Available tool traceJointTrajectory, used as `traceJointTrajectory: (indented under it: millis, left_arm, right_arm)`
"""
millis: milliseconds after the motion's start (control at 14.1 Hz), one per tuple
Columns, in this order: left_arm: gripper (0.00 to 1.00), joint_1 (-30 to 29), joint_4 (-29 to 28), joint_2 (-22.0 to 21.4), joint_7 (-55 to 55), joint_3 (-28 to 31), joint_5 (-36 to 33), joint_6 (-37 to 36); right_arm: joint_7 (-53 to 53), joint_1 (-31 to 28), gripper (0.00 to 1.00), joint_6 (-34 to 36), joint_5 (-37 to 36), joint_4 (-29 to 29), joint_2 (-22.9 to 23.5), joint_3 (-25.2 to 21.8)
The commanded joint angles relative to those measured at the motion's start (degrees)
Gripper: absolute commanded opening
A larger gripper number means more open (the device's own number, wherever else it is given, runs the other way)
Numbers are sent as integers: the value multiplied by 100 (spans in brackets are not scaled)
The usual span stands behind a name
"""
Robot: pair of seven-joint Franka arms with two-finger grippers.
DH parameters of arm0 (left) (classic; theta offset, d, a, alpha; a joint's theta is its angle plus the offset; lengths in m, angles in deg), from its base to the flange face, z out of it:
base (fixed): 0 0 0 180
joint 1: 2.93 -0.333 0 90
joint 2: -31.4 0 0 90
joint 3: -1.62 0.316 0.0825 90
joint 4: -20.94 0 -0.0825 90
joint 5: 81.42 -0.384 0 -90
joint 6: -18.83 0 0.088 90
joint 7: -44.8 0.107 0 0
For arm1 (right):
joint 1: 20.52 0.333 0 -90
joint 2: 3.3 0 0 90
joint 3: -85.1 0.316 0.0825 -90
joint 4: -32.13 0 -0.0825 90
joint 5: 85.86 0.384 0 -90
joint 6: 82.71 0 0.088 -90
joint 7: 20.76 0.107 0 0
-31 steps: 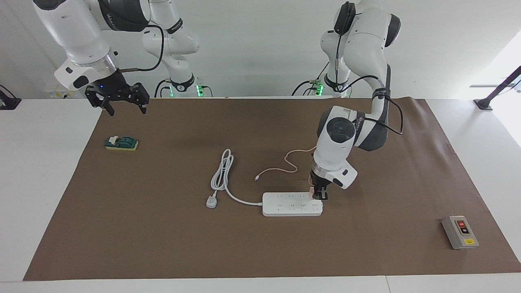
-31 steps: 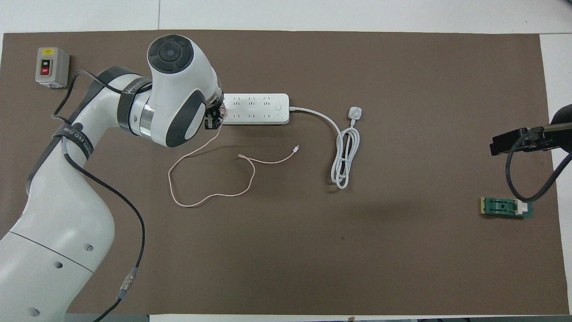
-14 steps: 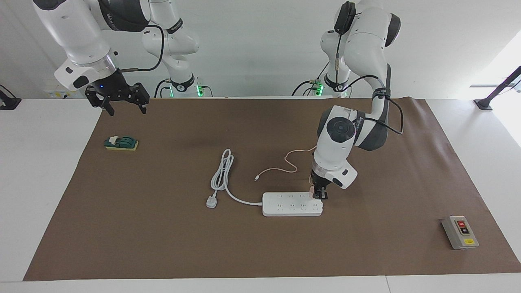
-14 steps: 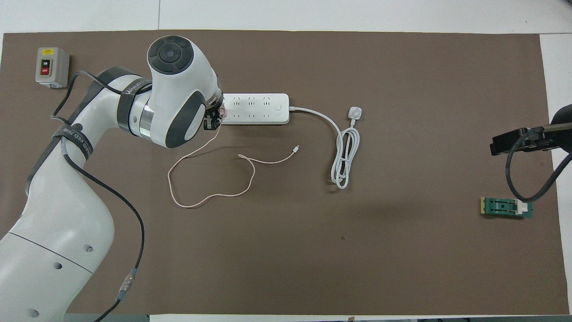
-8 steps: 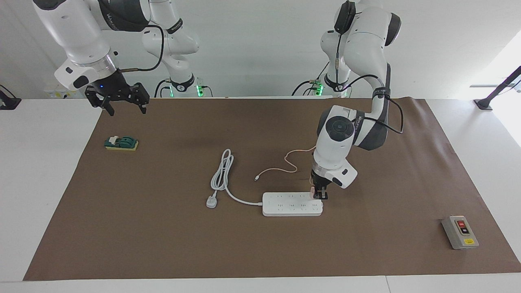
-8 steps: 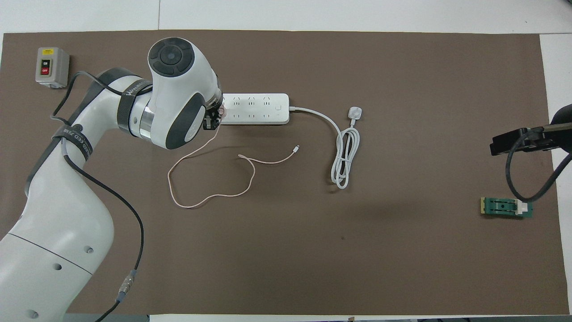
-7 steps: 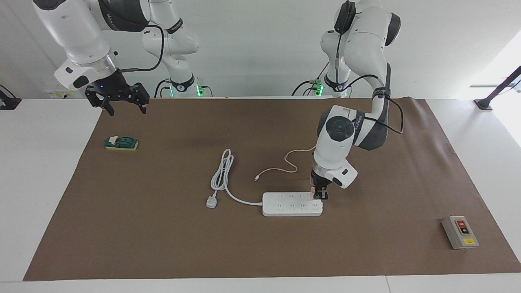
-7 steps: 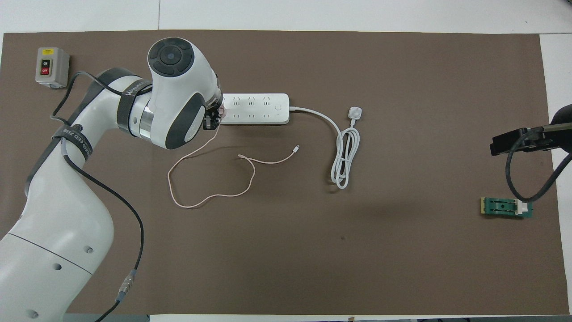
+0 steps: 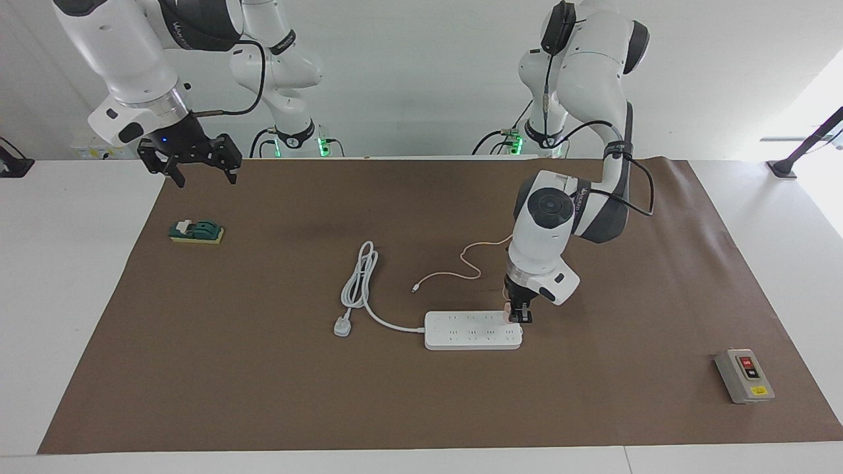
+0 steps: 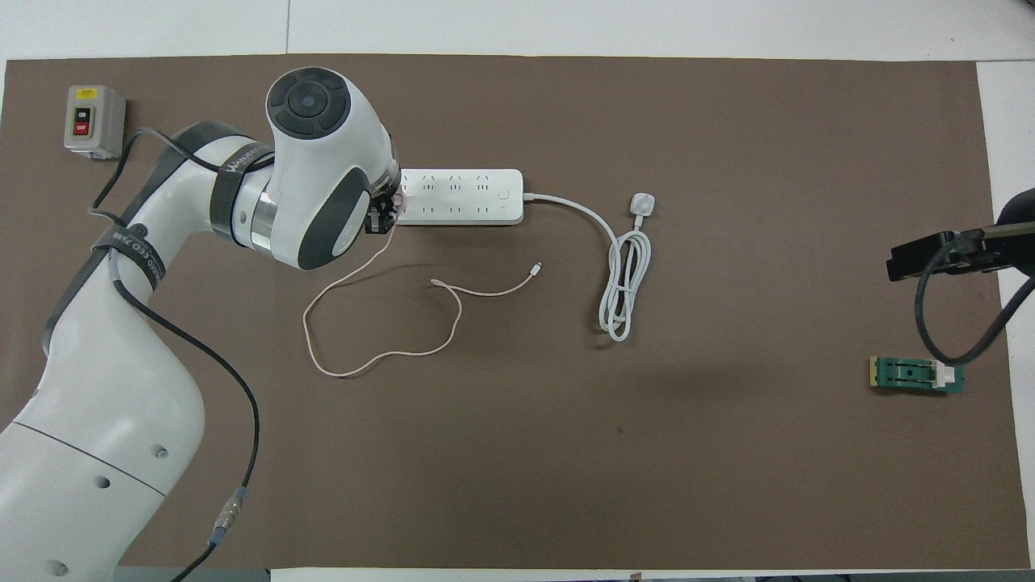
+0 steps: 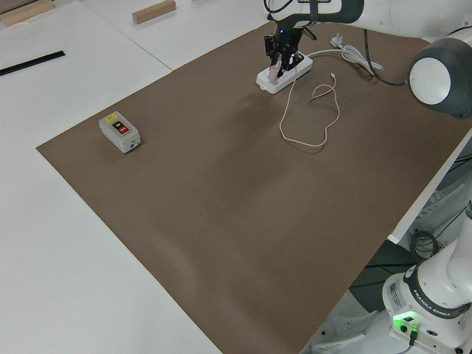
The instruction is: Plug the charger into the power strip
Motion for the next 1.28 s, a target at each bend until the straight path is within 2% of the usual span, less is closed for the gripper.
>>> traceJointTrajectory:
  millis: [0,496,921,1205]
  left_arm:
    - [0,11,-240,-229,32,49,-112,-74]
    - [0,-7,-126,-449,252,-21,-112,-567]
    - [0,195,120,-80,235,-12,-94,-304]
    - [0,231,103,-9,296,-12,-86,-286]
  right_arm:
    - [84,-87,100,77,78,19,-64,75]
    - [84,-87,100,77,78,19,-64,75]
    - [84,-87,100,77,78,19,-64,75]
    - [84,-87,100,77,87,19,-64,75]
